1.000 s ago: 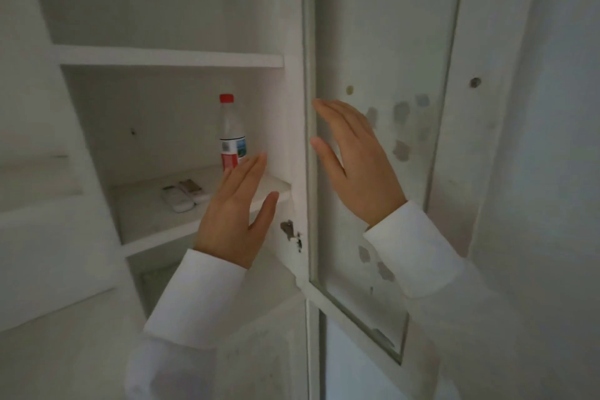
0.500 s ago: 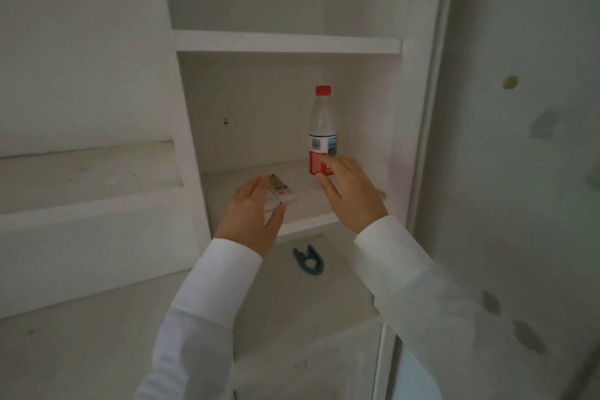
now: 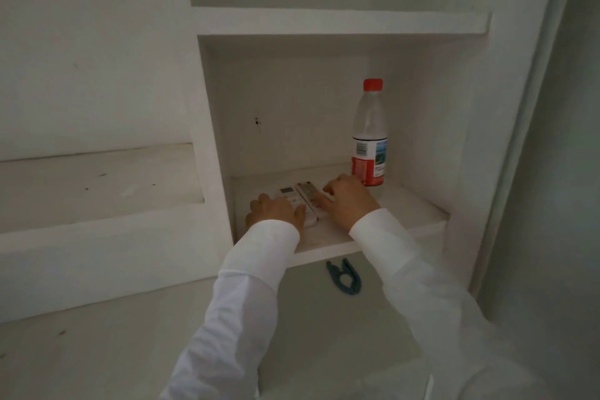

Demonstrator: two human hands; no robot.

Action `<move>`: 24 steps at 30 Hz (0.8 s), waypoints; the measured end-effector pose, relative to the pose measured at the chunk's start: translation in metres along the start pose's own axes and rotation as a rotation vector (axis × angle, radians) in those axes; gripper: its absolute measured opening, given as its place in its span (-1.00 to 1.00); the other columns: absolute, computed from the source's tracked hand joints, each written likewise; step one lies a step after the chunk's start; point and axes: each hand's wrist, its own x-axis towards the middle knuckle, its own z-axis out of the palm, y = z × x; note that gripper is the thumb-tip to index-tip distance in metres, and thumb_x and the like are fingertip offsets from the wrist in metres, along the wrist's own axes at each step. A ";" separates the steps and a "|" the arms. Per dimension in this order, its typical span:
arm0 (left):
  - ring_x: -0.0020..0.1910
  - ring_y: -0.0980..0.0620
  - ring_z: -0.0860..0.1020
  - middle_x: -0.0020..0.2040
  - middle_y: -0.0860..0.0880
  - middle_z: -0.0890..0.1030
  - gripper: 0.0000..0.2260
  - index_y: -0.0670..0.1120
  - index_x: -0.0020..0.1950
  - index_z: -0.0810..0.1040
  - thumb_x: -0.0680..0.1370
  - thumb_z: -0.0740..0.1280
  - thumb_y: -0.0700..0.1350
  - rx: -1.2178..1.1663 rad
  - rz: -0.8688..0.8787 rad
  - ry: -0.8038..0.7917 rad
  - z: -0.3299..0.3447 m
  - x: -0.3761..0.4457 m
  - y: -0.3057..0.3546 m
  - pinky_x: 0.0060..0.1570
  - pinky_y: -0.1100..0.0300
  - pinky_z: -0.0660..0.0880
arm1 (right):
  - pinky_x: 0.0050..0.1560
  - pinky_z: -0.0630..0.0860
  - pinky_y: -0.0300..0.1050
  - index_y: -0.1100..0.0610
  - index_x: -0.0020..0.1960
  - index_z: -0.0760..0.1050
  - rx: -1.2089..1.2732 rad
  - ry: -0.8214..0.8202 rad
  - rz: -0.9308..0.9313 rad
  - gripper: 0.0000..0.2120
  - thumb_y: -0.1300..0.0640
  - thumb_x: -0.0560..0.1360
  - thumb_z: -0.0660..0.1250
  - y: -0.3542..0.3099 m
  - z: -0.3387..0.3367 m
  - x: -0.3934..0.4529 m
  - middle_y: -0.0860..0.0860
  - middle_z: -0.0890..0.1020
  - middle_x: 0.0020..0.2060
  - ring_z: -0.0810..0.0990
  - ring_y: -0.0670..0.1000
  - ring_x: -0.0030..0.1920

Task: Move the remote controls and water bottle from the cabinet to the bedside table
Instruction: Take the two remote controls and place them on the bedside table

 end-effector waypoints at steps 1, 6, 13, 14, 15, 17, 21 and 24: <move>0.28 -0.16 0.31 0.33 -0.17 0.32 -0.49 -0.17 0.32 0.41 0.58 0.05 0.18 0.016 -0.015 0.003 0.001 0.002 0.001 0.16 0.01 0.34 | 0.07 0.46 0.05 0.26 0.02 0.60 -0.023 -0.015 0.017 -0.53 -0.12 0.56 0.15 -0.002 0.002 0.003 0.18 0.55 -0.01 0.50 0.16 0.04; 0.26 -0.14 0.34 0.32 -0.17 0.35 -0.49 -0.18 0.30 0.41 0.58 0.07 0.19 0.027 -0.039 0.016 0.001 0.005 0.009 0.13 0.05 0.34 | -0.19 0.32 -0.07 0.22 -0.27 0.46 -0.053 -0.101 0.110 -0.55 -0.15 0.54 0.17 -0.006 0.006 0.009 0.15 0.49 -0.19 0.50 0.14 -0.11; 0.15 -0.15 0.47 0.24 -0.18 0.43 -0.55 -0.20 0.20 0.47 0.55 0.18 0.15 -0.106 -0.057 0.024 0.005 0.009 0.016 -0.04 0.09 0.40 | -0.29 0.29 -0.10 0.19 -0.30 0.42 0.159 -0.122 0.169 -0.64 -0.06 0.52 0.26 -0.004 0.008 0.010 0.15 0.48 -0.24 0.46 0.10 -0.19; 0.12 -0.15 0.50 0.22 -0.19 0.48 -0.57 -0.21 0.17 0.48 0.55 0.21 0.13 -0.145 -0.059 0.027 0.004 0.009 0.017 -0.09 0.10 0.39 | -0.27 0.32 -0.10 0.23 -0.16 0.49 0.207 -0.116 0.179 -0.68 -0.04 0.52 0.27 -0.003 0.007 0.010 0.16 0.53 -0.19 0.51 0.13 -0.16; 0.10 -0.15 0.53 0.19 -0.18 0.52 -0.60 -0.20 0.16 0.50 0.54 0.24 0.11 -0.199 -0.060 0.033 0.004 0.009 0.017 -0.12 0.13 0.39 | -0.22 0.36 -0.11 0.27 -0.02 0.50 0.263 -0.105 0.191 -0.67 -0.03 0.51 0.29 -0.001 0.006 0.009 0.17 0.57 -0.11 0.56 0.15 -0.10; 0.12 -0.16 0.54 0.18 -0.17 0.56 -0.63 -0.19 0.19 0.49 0.52 0.30 0.04 -0.321 -0.076 0.038 0.001 0.009 0.020 -0.07 0.15 0.42 | -0.14 0.42 -0.10 0.28 0.11 0.44 0.374 -0.080 0.216 -0.63 -0.01 0.50 0.32 0.001 0.003 0.008 0.17 0.59 -0.01 0.57 0.15 -0.01; 0.18 -0.18 0.51 0.23 -0.16 0.54 -0.61 -0.16 0.26 0.43 0.51 0.31 0.00 -0.443 -0.123 0.073 0.001 0.003 0.020 0.11 0.09 0.45 | -0.04 0.53 -0.08 0.25 0.15 0.41 0.590 -0.137 0.277 -0.64 0.08 0.47 0.38 0.007 -0.005 0.007 0.14 0.62 -0.03 0.60 0.08 -0.07; 0.16 -0.14 0.53 0.22 -0.11 0.56 -0.63 -0.13 0.28 0.44 0.52 0.31 -0.02 -0.583 -0.126 0.093 0.003 -0.004 0.017 0.01 0.16 0.41 | -0.01 0.61 0.00 0.26 0.19 0.44 0.780 -0.177 0.307 -0.63 0.14 0.45 0.41 0.010 -0.009 0.002 0.18 0.62 0.03 0.65 0.11 -0.10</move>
